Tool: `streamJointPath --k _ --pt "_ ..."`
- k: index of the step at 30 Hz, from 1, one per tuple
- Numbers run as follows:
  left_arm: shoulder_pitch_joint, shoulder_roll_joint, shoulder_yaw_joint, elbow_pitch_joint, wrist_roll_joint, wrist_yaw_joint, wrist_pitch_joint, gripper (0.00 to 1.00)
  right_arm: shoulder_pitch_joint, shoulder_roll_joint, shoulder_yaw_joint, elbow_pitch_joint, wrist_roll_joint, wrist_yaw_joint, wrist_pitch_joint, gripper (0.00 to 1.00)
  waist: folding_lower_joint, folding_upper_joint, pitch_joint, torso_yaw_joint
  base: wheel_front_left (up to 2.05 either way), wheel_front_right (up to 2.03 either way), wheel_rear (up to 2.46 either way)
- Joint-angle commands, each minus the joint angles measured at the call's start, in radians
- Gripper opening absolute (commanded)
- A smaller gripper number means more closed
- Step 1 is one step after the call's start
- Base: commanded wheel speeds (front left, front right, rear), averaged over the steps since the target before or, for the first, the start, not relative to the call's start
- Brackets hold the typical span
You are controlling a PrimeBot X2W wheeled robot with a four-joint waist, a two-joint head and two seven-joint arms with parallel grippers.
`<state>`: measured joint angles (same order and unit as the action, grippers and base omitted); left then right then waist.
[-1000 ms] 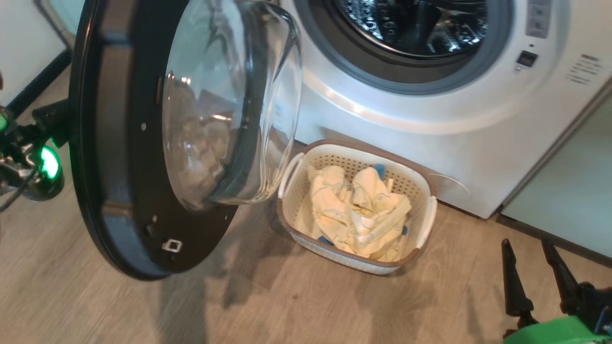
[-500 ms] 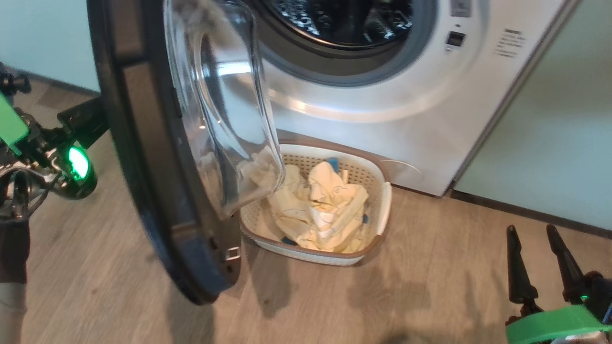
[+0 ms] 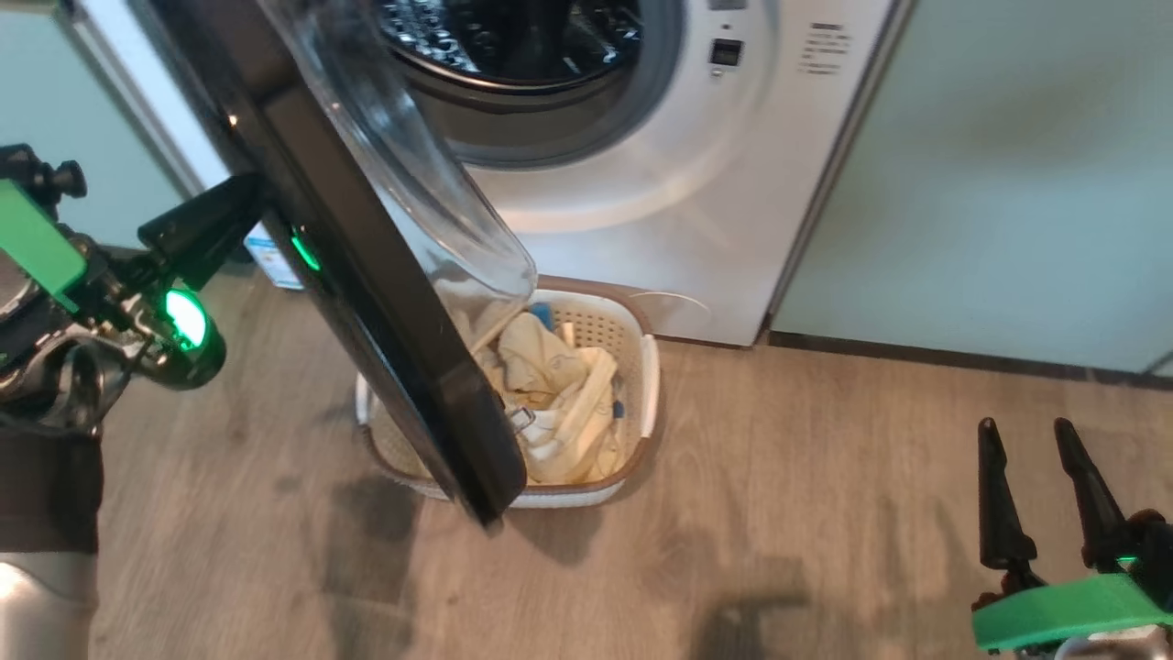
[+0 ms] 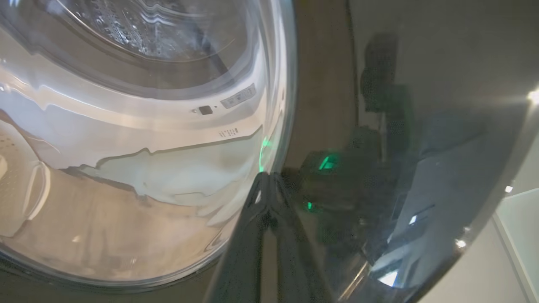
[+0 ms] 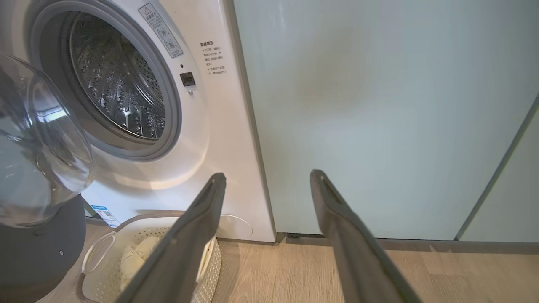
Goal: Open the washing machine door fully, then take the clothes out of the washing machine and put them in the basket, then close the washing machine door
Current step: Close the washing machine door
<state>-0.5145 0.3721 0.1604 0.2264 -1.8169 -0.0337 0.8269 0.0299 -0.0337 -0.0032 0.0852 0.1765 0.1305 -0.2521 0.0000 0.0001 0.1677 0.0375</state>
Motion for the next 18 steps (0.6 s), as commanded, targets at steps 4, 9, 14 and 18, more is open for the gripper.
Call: streamJointPath --k 4,9,14,18 --pt "-0.051 0.025 0.036 -0.012 0.019 -0.019 -0.018 0.0 -0.056 -0.017 0.023 -0.032 0.016 0.0 -0.01 1.0 0.0 -0.0001 0.008 -0.06 0.0 0.0 0.0" --pt "-0.069 0.015 0.032 0.016 0.032 -0.031 -0.032 0.0 -0.059 -0.017 0.028 -0.026 0.027 0.0 -0.01 1.0 0.0 -0.0001 0.005 -0.104 0.0 0.0 0.0" --pt "-0.082 0.009 0.029 0.036 0.039 -0.035 -0.035 0.0 -0.06 -0.017 0.031 -0.026 0.03 0.0 -0.01 1.0 0.0 -0.0001 0.006 -0.136 0.0 0.0 0.0" --pt "-0.086 0.005 0.023 0.043 0.042 -0.039 -0.031 0.0 -0.059 -0.017 0.029 -0.027 0.035 0.0 -0.01 1.0 0.0 -0.0001 0.008 -0.146 0.0 0.0 0.0"
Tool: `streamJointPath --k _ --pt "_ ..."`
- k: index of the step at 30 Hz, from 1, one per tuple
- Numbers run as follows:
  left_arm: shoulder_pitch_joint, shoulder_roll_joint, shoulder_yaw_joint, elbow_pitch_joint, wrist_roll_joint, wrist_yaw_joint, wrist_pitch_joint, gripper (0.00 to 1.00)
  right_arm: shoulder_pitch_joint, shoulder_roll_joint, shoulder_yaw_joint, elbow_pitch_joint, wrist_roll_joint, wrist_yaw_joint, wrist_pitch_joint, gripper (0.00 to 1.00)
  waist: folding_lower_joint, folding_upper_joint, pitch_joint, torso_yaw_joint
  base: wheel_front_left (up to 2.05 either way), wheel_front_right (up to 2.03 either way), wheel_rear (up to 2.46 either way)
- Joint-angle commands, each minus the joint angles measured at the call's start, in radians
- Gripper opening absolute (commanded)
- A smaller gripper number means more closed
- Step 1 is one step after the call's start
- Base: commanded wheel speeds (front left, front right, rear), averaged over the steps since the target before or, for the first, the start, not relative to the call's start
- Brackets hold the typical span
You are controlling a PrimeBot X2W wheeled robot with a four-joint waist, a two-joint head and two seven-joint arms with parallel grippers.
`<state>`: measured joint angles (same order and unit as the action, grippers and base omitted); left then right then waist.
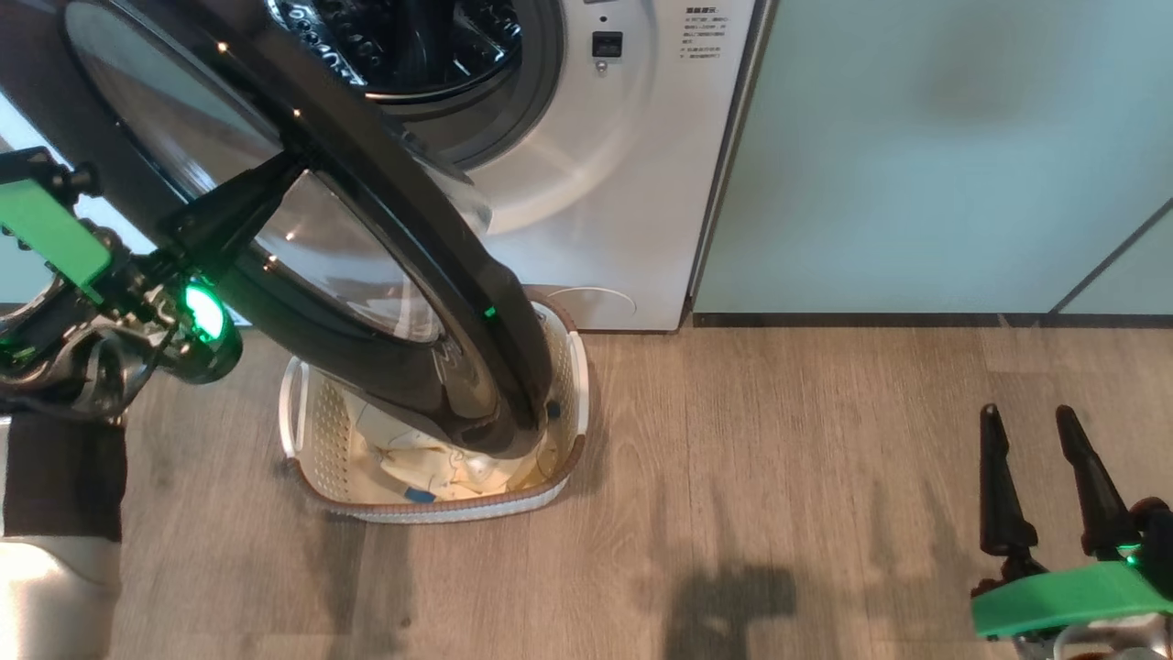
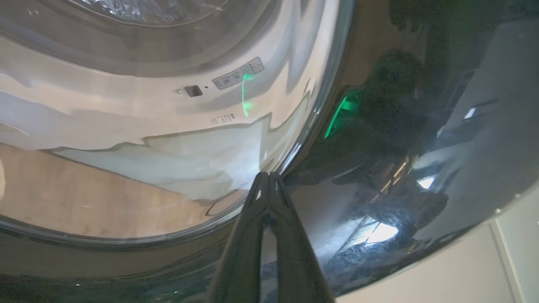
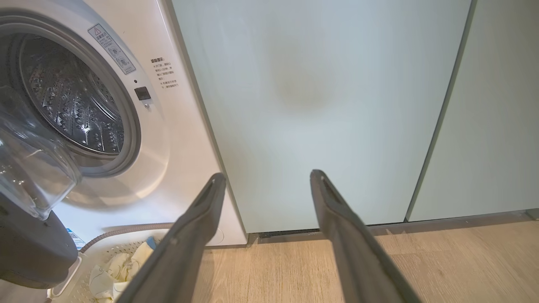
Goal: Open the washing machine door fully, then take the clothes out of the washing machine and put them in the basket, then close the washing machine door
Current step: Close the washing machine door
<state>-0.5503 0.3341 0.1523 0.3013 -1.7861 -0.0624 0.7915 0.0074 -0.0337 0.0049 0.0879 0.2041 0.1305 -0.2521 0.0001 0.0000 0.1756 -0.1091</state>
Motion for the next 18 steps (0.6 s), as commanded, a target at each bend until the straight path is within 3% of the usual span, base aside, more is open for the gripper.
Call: streamJointPath --k 1,18 --pt "-0.051 0.042 0.031 -0.032 0.012 -0.011 0.005 0.0 -0.036 -0.017 0.02 -0.029 0.008 0.0 -0.01 1.0 -0.0001 0.0 0.0 0.0 0.0 0.0 0.0" --pt "0.043 0.012 0.089 -0.113 0.013 -0.048 -0.032 0.0 -0.028 -0.017 -0.005 -0.035 0.006 0.0 -0.01 1.0 -0.0001 0.0 -0.006 0.035 0.0 0.0 0.0"
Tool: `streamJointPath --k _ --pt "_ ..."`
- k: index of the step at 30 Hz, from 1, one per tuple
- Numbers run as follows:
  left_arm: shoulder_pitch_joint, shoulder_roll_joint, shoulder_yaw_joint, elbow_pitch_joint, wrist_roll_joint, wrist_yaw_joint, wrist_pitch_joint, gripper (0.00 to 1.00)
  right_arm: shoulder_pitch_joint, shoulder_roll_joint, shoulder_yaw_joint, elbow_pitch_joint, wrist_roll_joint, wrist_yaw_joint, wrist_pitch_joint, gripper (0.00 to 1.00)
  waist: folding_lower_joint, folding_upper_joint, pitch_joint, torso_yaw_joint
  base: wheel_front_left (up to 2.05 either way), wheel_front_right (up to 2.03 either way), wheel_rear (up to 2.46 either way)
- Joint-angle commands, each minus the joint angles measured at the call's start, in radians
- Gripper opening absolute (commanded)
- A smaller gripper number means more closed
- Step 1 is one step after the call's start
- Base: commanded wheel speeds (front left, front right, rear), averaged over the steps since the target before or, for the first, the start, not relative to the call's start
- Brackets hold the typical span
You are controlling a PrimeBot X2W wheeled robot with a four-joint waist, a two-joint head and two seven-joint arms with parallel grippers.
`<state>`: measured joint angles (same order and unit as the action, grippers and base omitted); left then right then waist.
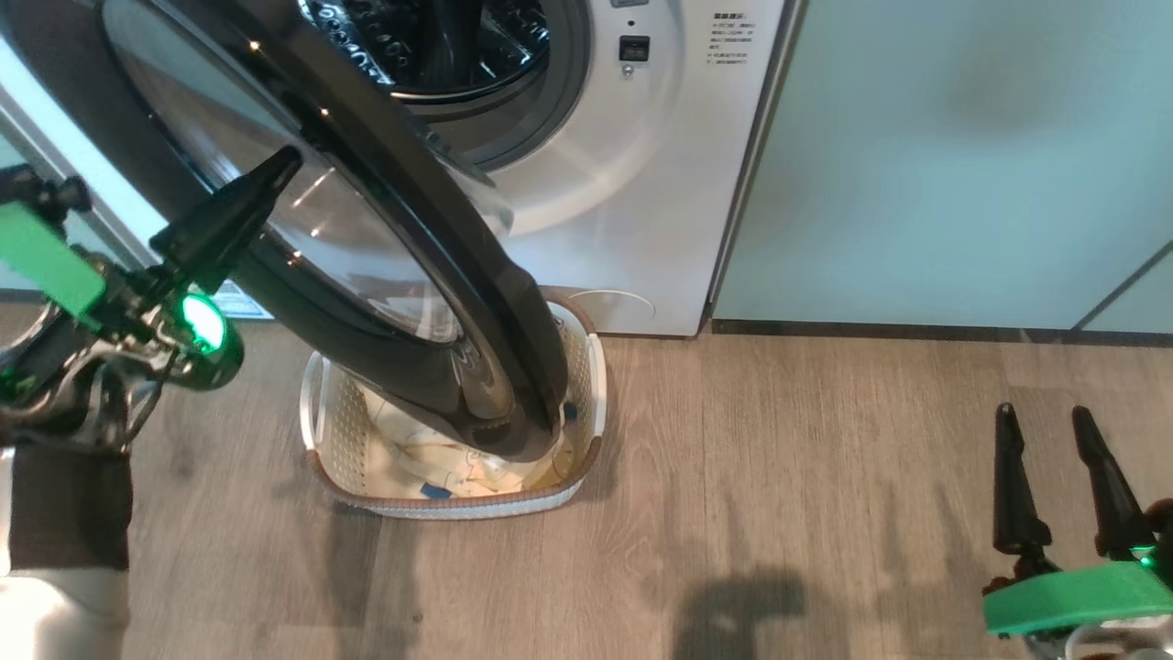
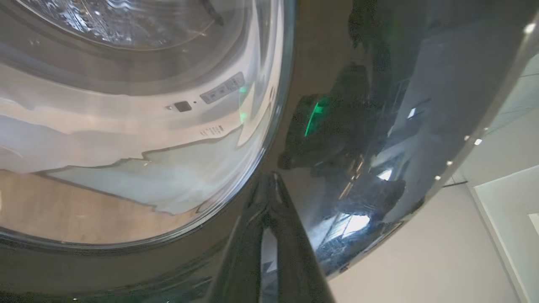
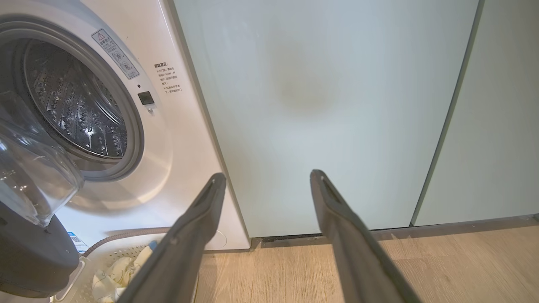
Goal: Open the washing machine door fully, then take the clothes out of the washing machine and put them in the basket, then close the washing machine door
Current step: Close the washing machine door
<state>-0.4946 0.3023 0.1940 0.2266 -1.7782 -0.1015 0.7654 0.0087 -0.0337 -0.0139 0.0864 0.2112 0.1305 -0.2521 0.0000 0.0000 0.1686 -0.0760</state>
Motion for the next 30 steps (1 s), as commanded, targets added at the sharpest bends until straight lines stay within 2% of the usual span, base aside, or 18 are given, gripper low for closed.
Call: streamJointPath --k 1,2,3,4,5,12,17,24,26,27,28,30 --pt "-0.003 0.04 0.059 -0.047 0.01 -0.013 -0.021 0.0 -0.03 -0.017 0.011 -0.034 0.0 0.0 -0.01 1.0 0.0 0.0 0.002 0.005 0.0 0.0 0.0" --pt "0.007 0.034 0.07 -0.058 0.013 -0.016 -0.036 0.05 -0.031 -0.017 0.007 -0.034 0.0 0.0 -0.01 1.0 0.0 0.0 0.003 0.008 0.0 0.0 0.0" --pt "0.016 0.03 0.082 -0.071 0.024 -0.019 -0.053 0.41 -0.032 -0.017 0.004 -0.036 0.0 0.0 -0.01 1.0 0.0 0.0 0.005 0.012 0.0 0.0 0.0" --pt "0.026 0.026 0.092 -0.083 0.037 -0.022 -0.074 0.92 -0.032 -0.017 0.001 -0.037 0.0 0.0 -0.01 1.0 0.0 0.0 0.007 0.015 0.0 0.0 0.0" --pt "0.036 0.022 0.101 -0.097 0.056 -0.024 -0.095 1.0 -0.034 -0.017 -0.002 -0.038 0.0 0.0 -0.01 1.0 0.0 0.0 0.009 0.017 0.0 0.0 0.0" --pt "0.098 -0.028 0.14 -0.231 0.232 -0.029 -0.285 1.0 -0.047 -0.017 -0.018 -0.041 -0.003 0.0 -0.01 1.0 0.0 0.0 0.021 0.035 0.0 0.0 0.0" --pt "0.169 -0.034 0.111 -0.321 0.393 -0.029 -0.425 1.0 -0.054 -0.017 -0.019 -0.041 -0.004 0.0 -0.01 1.0 0.0 0.0 0.022 0.041 0.0 0.0 0.0" --pt "0.296 0.063 -0.04 -0.355 0.756 -0.029 -0.7 1.0 -0.056 -0.017 -0.023 -0.044 -0.011 0.0 -0.01 1.0 0.0 0.0 0.019 0.05 0.0 0.0 0.0" --pt "0.328 0.08 -0.07 -0.331 0.862 -0.029 -0.78 1.0 -0.054 -0.017 -0.023 -0.045 -0.013 0.0 -0.01 1.0 0.0 0.0 0.015 0.052 0.0 0.0 0.0" --pt "0.328 0.08 -0.07 -0.331 0.862 -0.029 -0.78 1.0 -0.054 -0.017 -0.023 -0.045 -0.013 0.0 -0.01 1.0 0.0 0.0 0.015 0.052 0.0 0.0 0.0" --pt "0.34 0.082 -0.08 -0.319 0.91 -0.029 -0.816 1.0 -0.052 -0.017 -0.022 -0.045 -0.014 0.0 -0.01 1.0 0.0 0.0 0.013 0.052 0.0 0.0 0.0" --pt "0.366 0.089 -0.098 -0.302 1.021 -0.008 -0.881 1.0 -0.05 -0.017 -0.021 -0.046 -0.016 0.0 -0.01 1.0 0.0 0.0 0.009 0.053 0.0 0.0 0.0"
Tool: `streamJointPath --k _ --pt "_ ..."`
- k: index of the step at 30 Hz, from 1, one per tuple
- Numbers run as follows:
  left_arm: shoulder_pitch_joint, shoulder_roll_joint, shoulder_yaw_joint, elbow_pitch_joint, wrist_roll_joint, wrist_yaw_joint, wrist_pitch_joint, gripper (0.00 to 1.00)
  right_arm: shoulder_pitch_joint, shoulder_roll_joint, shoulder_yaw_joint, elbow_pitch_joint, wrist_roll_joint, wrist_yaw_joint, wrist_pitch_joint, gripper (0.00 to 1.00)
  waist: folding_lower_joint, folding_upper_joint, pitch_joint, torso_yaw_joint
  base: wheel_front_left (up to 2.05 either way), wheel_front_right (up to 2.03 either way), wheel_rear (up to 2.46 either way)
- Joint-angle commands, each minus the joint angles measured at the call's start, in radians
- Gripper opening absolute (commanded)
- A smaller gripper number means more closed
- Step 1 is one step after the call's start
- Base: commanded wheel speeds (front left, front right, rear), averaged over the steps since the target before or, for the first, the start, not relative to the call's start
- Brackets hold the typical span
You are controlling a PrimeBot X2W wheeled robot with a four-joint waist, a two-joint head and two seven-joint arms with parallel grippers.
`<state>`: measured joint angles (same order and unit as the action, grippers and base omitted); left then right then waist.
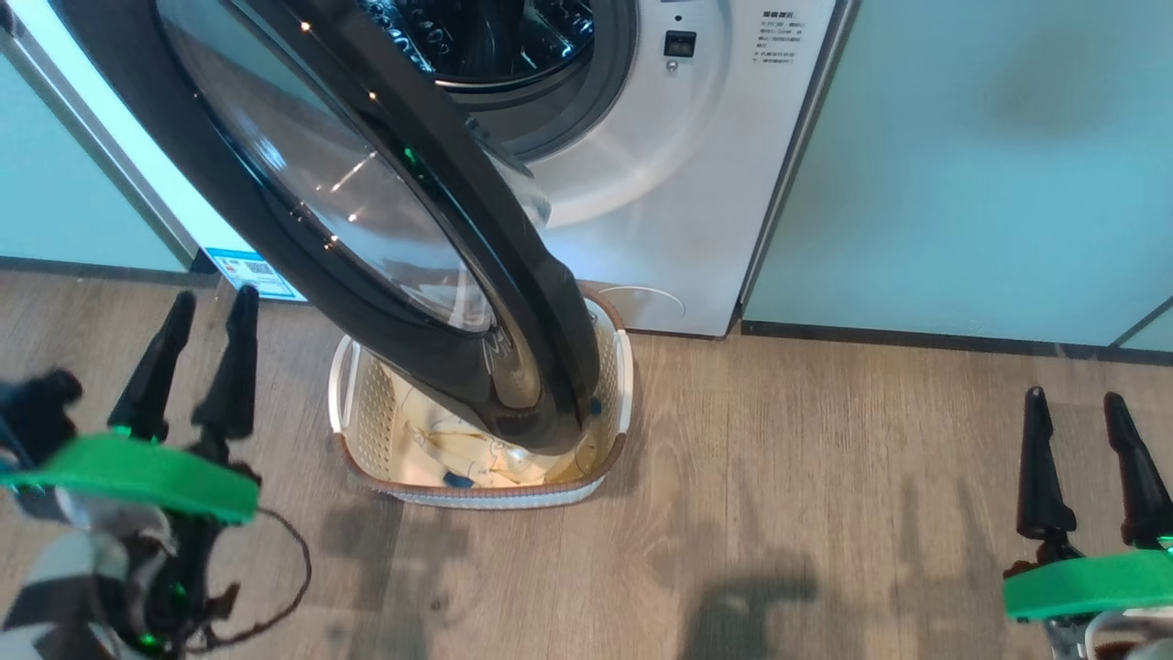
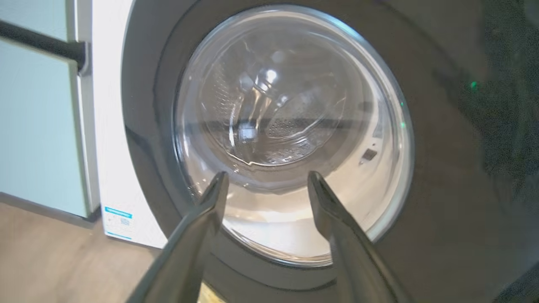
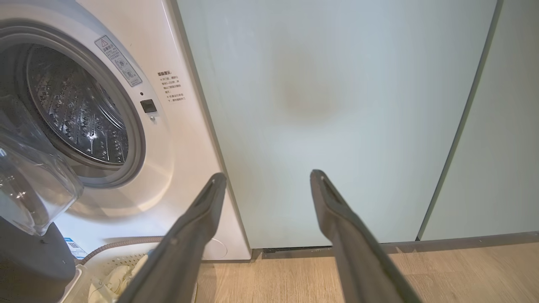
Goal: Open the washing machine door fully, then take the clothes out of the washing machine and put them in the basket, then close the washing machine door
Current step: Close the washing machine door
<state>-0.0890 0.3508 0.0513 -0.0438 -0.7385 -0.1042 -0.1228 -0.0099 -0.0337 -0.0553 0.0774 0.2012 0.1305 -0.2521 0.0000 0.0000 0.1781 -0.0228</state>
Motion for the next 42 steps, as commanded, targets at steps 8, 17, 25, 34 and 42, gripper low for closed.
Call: streamJointPath --k 8,17,25,34,42 --pt "0.056 0.018 -0.016 -0.027 0.285 0.133 -0.118 1.0 -0.015 -0.017 0.032 -0.041 -0.014 0.0 -0.01 1.0 0.0 0.0 -0.012 0.005 0.0 0.0 0.0" --pt "0.13 -0.039 -0.033 -0.065 0.437 0.198 -0.138 1.0 0.013 -0.017 0.04 -0.044 -0.019 0.0 -0.01 1.0 0.0 0.0 -0.029 0.006 0.0 0.0 0.0" --pt "0.173 -0.086 -0.04 -0.068 0.488 0.184 -0.139 1.0 0.041 -0.017 0.051 -0.037 -0.02 0.0 -0.01 1.0 0.0 0.0 -0.06 0.0 0.0 0.0 0.0" --pt "0.194 -0.114 -0.022 -0.051 0.503 0.161 -0.139 1.0 0.054 -0.017 0.056 -0.035 -0.024 0.0 -0.01 1.0 0.0 0.0 -0.083 -0.005 0.0 0.0 0.0" --pt "0.198 -0.127 -0.008 -0.046 0.508 0.147 -0.139 1.0 0.06 -0.017 0.061 -0.035 -0.023 0.0 -0.01 1.0 0.0 0.0 -0.087 -0.006 0.0 0.0 0.0"
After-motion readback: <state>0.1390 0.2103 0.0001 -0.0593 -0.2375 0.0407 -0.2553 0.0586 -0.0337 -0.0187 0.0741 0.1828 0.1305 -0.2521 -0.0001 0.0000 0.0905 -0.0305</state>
